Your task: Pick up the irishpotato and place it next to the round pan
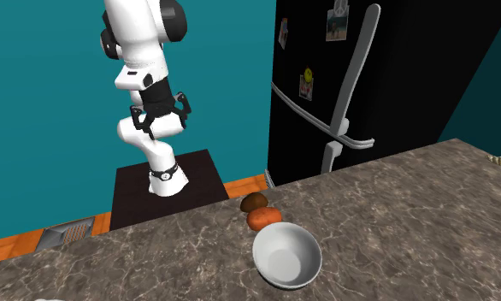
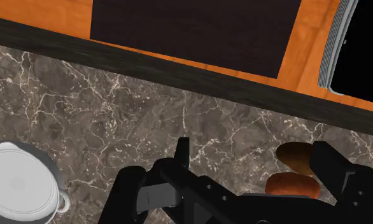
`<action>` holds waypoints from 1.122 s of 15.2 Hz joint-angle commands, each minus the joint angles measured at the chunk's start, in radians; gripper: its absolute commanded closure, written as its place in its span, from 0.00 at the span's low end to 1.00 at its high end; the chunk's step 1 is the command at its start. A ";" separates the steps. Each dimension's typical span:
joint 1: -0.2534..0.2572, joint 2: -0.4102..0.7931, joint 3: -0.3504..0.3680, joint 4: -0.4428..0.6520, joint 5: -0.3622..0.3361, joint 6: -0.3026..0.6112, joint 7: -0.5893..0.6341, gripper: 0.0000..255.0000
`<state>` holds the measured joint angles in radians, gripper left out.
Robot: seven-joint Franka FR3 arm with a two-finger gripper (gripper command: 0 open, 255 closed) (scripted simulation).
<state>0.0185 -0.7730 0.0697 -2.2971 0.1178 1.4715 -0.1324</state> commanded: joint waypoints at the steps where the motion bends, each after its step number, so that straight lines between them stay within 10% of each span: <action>1: 0.000 0.000 0.000 0.000 0.000 0.000 0.000 0.00; 17: 0.217 0.394 -0.016 -0.089 -0.022 0.580 -0.617 0.00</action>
<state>0.2235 -0.4225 0.0551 -2.3984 0.0961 2.0124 -0.7050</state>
